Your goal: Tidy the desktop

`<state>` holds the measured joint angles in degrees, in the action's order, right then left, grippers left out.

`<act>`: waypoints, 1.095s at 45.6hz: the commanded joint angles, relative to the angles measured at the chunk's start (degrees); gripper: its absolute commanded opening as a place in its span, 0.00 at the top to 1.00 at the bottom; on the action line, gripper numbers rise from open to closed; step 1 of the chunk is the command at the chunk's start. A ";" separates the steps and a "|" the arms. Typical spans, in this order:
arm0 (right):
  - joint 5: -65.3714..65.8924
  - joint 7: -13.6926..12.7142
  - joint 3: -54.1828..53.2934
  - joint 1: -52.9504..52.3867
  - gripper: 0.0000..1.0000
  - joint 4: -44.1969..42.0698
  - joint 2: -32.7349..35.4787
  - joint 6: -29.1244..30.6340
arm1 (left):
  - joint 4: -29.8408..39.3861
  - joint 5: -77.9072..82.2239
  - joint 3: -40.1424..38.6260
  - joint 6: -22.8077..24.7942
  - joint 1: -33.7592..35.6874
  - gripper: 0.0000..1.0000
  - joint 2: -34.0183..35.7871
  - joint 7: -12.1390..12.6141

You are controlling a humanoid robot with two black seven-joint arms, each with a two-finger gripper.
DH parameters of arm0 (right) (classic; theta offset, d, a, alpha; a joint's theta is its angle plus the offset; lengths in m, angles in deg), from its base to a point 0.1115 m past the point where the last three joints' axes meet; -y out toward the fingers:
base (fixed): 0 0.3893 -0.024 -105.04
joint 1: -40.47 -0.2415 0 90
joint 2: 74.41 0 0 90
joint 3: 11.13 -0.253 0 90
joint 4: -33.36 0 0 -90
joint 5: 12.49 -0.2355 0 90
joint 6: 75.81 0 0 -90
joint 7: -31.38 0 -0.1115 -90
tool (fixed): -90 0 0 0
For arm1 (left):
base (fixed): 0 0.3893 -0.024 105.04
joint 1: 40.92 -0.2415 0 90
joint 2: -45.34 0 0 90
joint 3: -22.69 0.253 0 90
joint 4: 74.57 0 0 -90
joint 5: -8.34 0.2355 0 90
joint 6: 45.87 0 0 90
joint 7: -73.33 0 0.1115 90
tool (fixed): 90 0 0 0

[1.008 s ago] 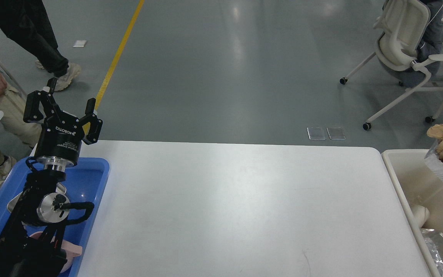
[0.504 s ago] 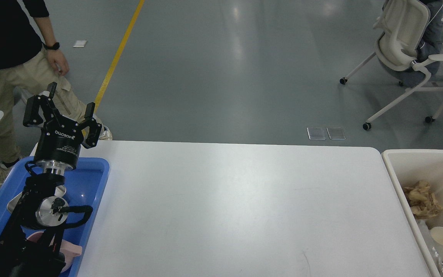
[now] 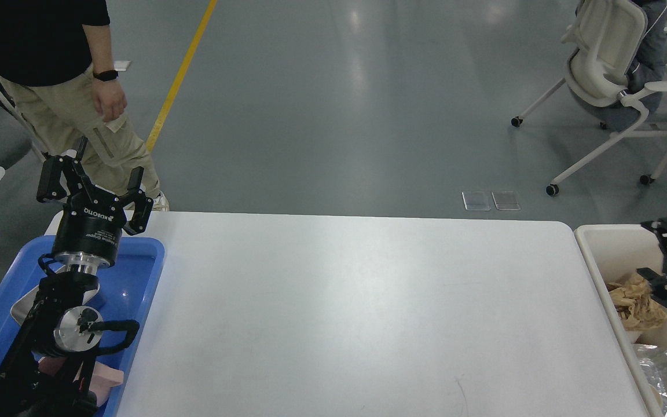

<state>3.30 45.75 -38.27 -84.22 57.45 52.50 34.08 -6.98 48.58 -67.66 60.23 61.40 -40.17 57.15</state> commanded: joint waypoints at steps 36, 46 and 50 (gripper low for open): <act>4.86 7.96 -36.50 23.17 0.00 40.60 -24.07 -3.97 | 0.01 -0.08 -0.09 0.69 -5.38 0.03 -3.35 0.89; 6.36 5.94 -33.77 22.38 0.00 39.72 -26.54 -6.35 | 0.09 -0.08 -0.09 0.34 -5.91 0.03 -4.14 1.41; 6.27 3.39 -32.54 22.29 0.00 39.63 -26.54 -8.72 | 0.01 -0.16 -0.35 -0.89 -5.82 0.03 -4.14 3.17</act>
<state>9.64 51.59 -72.09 -61.73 97.18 26.03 27.64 -6.96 48.50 -67.75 60.51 55.53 -44.26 58.78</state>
